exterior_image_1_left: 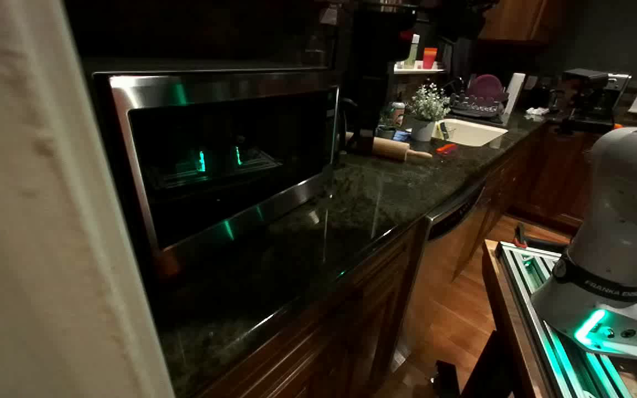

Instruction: Open the microwave

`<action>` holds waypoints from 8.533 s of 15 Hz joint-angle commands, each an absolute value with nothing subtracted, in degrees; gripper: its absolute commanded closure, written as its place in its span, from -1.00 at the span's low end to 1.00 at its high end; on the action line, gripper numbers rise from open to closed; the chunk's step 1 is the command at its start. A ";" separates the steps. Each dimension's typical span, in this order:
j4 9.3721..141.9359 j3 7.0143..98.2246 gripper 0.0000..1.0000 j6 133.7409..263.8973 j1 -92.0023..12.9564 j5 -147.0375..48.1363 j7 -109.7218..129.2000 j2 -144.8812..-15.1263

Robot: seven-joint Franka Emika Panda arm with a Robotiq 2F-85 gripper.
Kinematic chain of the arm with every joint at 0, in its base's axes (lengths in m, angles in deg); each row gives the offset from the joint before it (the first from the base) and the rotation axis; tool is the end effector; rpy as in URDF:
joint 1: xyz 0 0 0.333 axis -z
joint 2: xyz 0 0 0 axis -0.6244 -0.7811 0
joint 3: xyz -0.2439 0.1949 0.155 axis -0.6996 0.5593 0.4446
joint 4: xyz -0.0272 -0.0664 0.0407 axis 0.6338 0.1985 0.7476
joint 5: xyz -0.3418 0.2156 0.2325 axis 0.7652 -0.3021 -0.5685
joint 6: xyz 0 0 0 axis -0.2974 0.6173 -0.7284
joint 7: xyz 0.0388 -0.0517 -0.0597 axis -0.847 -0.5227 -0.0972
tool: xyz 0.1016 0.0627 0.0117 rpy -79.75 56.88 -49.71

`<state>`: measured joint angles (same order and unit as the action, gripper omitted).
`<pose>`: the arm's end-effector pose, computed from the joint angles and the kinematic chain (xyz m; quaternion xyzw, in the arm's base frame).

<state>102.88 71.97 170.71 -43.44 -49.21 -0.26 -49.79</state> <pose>0.5168 0.1930 0.5211 0.9969 0.0528 0.0178 0.0554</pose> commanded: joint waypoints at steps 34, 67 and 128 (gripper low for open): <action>99.82 66.92 0.92 187.34 -38.45 -38.70 -24.72 -45.89; 106.14 65.91 1.00 198.78 -40.10 -3.97 -49.19 -50.26; 100.90 66.85 1.00 168.02 -47.23 -59.52 12.27 -43.82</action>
<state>100.49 65.37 169.23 -49.29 -66.47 17.37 -44.55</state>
